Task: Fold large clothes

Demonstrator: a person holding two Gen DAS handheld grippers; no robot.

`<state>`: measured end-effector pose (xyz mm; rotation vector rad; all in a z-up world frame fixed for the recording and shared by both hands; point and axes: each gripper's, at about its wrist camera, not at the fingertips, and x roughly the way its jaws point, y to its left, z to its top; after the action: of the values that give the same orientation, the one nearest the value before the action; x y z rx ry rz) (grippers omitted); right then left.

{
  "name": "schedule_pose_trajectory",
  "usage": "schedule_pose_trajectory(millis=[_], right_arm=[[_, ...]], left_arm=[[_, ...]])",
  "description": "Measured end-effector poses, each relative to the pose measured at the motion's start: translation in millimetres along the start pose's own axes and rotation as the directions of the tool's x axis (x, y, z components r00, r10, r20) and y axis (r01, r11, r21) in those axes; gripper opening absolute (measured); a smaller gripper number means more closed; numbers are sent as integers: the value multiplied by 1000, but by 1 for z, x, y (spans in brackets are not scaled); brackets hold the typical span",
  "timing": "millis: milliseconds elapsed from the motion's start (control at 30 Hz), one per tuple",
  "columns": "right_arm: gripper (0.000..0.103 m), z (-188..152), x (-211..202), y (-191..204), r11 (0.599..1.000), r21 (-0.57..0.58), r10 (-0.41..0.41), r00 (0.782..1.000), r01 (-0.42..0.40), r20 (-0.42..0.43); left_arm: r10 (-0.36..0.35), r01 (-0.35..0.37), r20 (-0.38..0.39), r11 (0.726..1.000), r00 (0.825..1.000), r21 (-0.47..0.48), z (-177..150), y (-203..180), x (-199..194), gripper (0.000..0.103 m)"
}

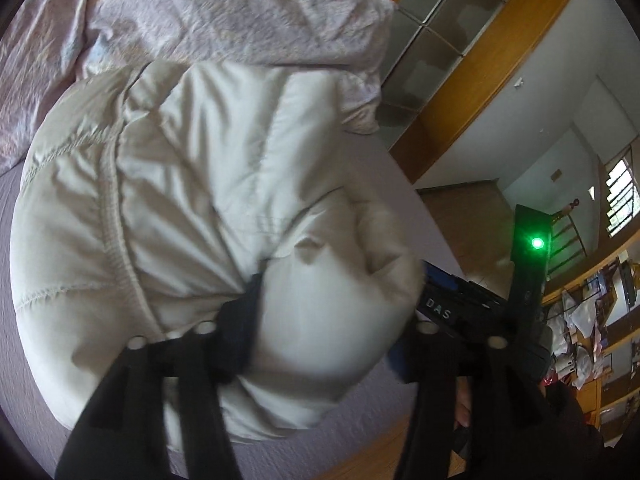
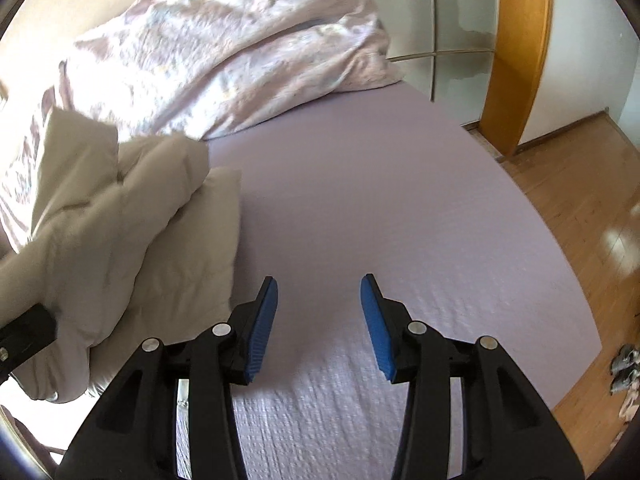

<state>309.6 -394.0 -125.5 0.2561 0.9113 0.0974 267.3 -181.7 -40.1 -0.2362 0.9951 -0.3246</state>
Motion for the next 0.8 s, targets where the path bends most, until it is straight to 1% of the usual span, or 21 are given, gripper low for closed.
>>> schedule_pose_trajectory(millis=[33, 67, 133, 167, 233, 267, 333, 367, 467, 500, 533, 567, 633, 667, 700, 733, 800], right_arm=[[45, 2, -2, -2, 1000, 4, 2, 1000, -2, 5], [45, 6, -6, -3, 1000, 9, 8, 1000, -8, 14], [45, 14, -15, 0, 999, 13, 31, 999, -31, 36], [45, 19, -22, 4, 999, 7, 47, 997, -48, 55], [45, 28, -33, 14, 997, -12, 81, 993, -80, 87], [45, 35, -40, 22, 994, -26, 110, 988, -108, 105], [45, 46, -51, 41, 984, -57, 175, 977, -169, 126], [45, 49, -55, 50, 978, -73, 204, 970, -196, 129], [45, 59, -65, 85, 951, -144, 291, 949, -273, 120], [45, 61, -66, 99, 940, -174, 316, 942, -295, 109], [45, 62, -66, 113, 930, -201, 333, 938, -309, 96], [45, 61, -66, 124, 922, -222, 343, 935, -318, 86], [45, 61, -64, 149, 907, -264, 356, 932, -329, 65], [45, 61, -61, 158, 903, -275, 359, 932, -332, 54], [45, 59, -60, 164, 899, -281, 362, 931, -335, 46], [45, 58, -58, 173, 895, -290, 365, 930, -340, 36], [44, 56, -54, 186, 890, -309, 362, 932, -336, 30]], left_arm=[[-14, 14, 5, 1000, 1000, -1, 1, -3, -4, 68], [-30, 30, 11, 1000, 999, -4, 3, -5, -10, 72], [-71, 71, 31, 997, 997, -11, 3, -10, -25, 76], [-77, 77, 46, 997, 996, -10, 5, -11, -33, 78], [-55, 55, 93, 999, 994, 1, 11, -8, -53, 83], [-34, 33, 118, 999, 992, 5, 13, -5, -62, 83], [32, -34, 163, 999, 986, 7, 14, 4, -78, 84], [76, -78, 182, 997, 980, 2, 16, 12, -84, 84], [196, -194, 200, 981, 960, -27, 18, 36, -90, 84], [243, -239, 197, 970, 950, -46, 19, 49, -90, 84], [276, -270, 194, 961, 941, -60, 19, 58, -90, 84], [306, -297, 191, 952, 933, -73, 19, 66, -90, 84], [376, -364, 181, 926, 909, -98, 18, 87, -87, 84], [394, -381, 175, 919, 902, -105, 18, 93, -87, 84], [423, -409, 166, 905, 891, -116, 19, 101, -85, 84], [439, -420, 169, 897, 882, -140, 20, 109, -85, 84], [456, -434, 160, 887, 875, -155, 20, 120, -84, 84]])
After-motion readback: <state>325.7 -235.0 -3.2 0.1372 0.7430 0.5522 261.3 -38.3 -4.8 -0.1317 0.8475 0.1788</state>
